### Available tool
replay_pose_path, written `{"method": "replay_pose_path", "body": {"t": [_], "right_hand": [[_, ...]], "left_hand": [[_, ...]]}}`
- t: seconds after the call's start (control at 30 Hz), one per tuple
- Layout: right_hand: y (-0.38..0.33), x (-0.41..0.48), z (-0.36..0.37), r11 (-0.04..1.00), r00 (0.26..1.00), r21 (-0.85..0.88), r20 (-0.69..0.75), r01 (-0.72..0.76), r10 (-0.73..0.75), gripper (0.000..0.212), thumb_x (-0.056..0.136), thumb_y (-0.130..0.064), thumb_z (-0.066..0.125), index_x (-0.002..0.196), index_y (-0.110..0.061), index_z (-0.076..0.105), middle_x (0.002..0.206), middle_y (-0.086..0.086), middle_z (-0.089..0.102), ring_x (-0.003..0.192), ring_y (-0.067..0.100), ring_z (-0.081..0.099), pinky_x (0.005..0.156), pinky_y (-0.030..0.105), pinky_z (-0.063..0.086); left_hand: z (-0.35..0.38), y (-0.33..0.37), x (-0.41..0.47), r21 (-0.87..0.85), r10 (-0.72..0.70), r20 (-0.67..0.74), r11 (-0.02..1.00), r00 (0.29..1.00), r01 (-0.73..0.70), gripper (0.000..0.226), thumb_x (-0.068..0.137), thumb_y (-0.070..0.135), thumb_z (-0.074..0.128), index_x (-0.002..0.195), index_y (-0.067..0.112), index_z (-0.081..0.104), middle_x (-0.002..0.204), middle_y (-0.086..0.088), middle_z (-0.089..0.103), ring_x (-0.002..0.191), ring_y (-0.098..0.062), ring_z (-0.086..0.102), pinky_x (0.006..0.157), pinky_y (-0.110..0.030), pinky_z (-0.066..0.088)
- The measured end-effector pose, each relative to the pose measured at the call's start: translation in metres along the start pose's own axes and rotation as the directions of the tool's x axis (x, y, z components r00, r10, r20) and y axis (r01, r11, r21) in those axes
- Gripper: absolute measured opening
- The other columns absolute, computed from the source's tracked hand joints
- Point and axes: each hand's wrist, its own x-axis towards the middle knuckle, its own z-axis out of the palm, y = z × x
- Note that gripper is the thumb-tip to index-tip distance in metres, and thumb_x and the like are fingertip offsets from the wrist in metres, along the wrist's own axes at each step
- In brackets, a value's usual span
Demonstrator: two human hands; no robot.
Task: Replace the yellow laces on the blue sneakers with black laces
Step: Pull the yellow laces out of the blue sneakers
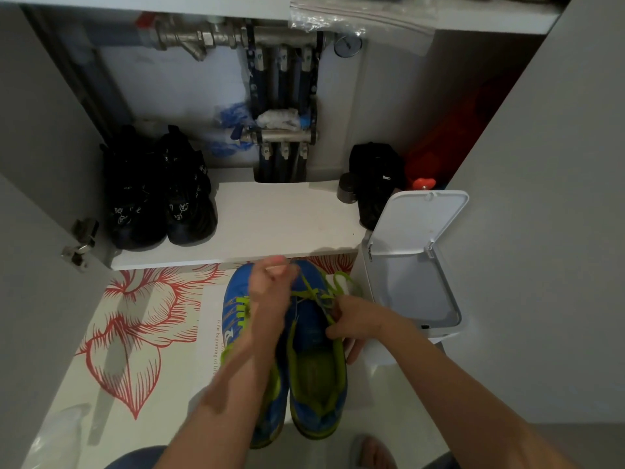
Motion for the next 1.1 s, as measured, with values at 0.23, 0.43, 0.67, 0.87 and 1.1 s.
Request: {"method": "replay_pose_path", "body": {"t": [0.23, 0.43, 0.67, 0.87, 1.1], "right_hand": [[-0.004, -0.004, 0.002, 1.0, 1.0, 0.019, -0.012, 0.001, -0.001, 0.022, 0.089, -0.005, 0.058, 0.079, -0.017, 0.043, 0.084, 0.01, 0.052, 0.09, 0.035, 0.059, 0.08, 0.049, 0.054], [-0.006, -0.004, 0.004, 0.999, 1.0, -0.034, -0.013, 0.006, -0.007, 0.023, 0.089, -0.006, 0.058, 0.079, -0.019, 0.042, 0.083, 0.009, 0.052, 0.09, 0.033, 0.06, 0.069, 0.045, 0.056], [-0.006, -0.006, 0.004, 0.999, 1.0, -0.048, -0.002, 0.001, -0.001, 0.016, 0.09, -0.008, 0.058, 0.093, -0.013, 0.043, 0.086, 0.008, 0.052, 0.09, 0.031, 0.059, 0.078, 0.047, 0.056], [-0.006, -0.007, 0.002, 1.0, 1.0, -0.027, 0.003, -0.013, 0.014, 0.019, 0.09, -0.009, 0.058, 0.1, -0.011, 0.041, 0.09, 0.009, 0.051, 0.092, 0.031, 0.059, 0.082, 0.049, 0.054], [-0.008, -0.006, 0.003, 0.999, 1.0, -0.044, -0.007, -0.014, 0.014, 0.031, 0.09, -0.009, 0.058, 0.118, -0.005, 0.043, 0.101, 0.014, 0.052, 0.093, 0.032, 0.059, 0.083, 0.05, 0.054]], "left_hand": [[-0.019, 0.022, 0.014, -0.329, -0.288, 0.047, 0.9, 0.957, 0.287, 0.018, 0.093, 0.007, 0.046, 0.076, 0.011, 0.052, 0.054, -0.004, 0.052, 0.056, -0.02, 0.047, 0.052, -0.027, 0.041], [0.0, -0.015, -0.012, 0.779, 0.126, 0.382, 0.489, 0.916, -0.392, 0.026, 0.087, 0.033, 0.062, 0.11, 0.021, 0.065, 0.119, -0.003, 0.041, 0.096, -0.018, 0.057, 0.083, -0.029, 0.049], [0.005, -0.031, -0.002, 0.635, 0.147, 0.285, 0.711, 0.947, -0.302, 0.014, 0.088, 0.019, 0.062, 0.093, 0.01, 0.071, 0.115, -0.009, 0.046, 0.09, -0.016, 0.051, 0.079, -0.019, 0.042], [-0.005, 0.022, -0.002, -0.474, -0.099, 0.025, 0.875, 0.995, 0.099, 0.018, 0.097, 0.012, 0.046, 0.08, 0.016, 0.052, 0.084, -0.001, 0.062, 0.078, -0.016, 0.06, 0.069, -0.027, 0.048], [0.001, -0.013, -0.005, 0.636, 0.183, 0.177, 0.729, 0.967, -0.254, 0.022, 0.089, 0.032, 0.058, 0.1, 0.018, 0.045, 0.089, -0.005, 0.062, 0.078, -0.021, 0.061, 0.07, -0.034, 0.049]]}}
